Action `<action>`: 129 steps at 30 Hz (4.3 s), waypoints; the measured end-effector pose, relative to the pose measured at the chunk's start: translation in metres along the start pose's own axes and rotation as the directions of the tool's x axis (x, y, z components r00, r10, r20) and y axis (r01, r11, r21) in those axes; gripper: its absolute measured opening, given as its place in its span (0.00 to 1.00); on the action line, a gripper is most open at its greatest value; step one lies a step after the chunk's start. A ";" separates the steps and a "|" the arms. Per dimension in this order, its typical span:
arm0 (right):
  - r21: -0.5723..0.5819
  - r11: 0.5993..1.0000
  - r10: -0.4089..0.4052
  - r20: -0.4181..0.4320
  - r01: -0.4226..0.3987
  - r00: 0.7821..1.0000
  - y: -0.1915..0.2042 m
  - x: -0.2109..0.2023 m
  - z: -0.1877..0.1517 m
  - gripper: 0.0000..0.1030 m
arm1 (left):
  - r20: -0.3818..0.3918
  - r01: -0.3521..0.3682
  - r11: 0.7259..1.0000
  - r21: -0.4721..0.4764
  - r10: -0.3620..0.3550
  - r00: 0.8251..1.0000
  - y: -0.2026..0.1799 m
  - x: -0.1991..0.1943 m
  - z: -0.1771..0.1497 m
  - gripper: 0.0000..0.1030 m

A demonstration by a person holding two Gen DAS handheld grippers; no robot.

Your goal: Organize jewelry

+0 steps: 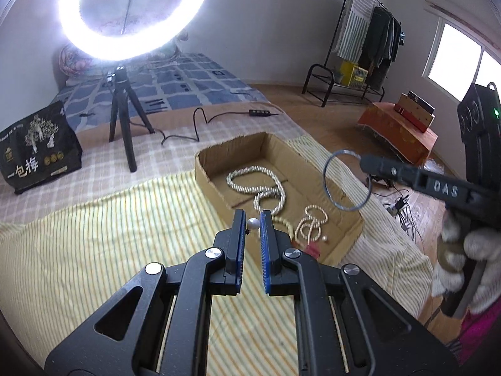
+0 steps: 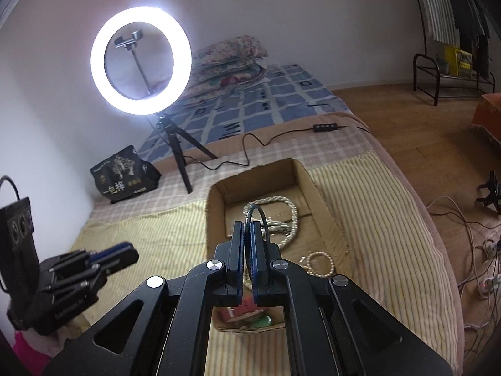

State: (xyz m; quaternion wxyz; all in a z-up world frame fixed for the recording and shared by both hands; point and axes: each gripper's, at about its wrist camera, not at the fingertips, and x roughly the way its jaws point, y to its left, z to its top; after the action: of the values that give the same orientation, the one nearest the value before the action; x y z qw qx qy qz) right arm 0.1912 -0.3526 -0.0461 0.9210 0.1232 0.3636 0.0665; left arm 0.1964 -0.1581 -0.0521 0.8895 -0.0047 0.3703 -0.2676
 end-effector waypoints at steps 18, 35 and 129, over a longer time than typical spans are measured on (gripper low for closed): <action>0.041 0.999 -0.034 -0.050 0.036 0.998 -0.038 0.016 -0.004 0.02 | 0.013 -0.004 0.999 -0.032 0.005 1.000 0.000 0.058 0.022 0.07; 0.029 0.998 -0.052 -0.106 0.056 0.993 -0.044 0.036 -0.012 0.02 | -0.005 0.003 0.999 -0.033 -0.003 1.000 -0.005 0.078 0.023 0.07; -0.166 0.937 -0.236 0.345 0.306 0.908 0.094 -0.135 -0.070 0.80 | 0.186 -0.197 0.967 0.159 0.167 0.968 -0.038 -0.171 -0.068 1.00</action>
State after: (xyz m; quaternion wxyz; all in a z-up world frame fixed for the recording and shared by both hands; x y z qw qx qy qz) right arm 0.0419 -0.2779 0.0185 0.9757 -0.0206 0.2135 -0.0445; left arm 0.0343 -0.0956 0.0182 0.9358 0.0853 0.2663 -0.2148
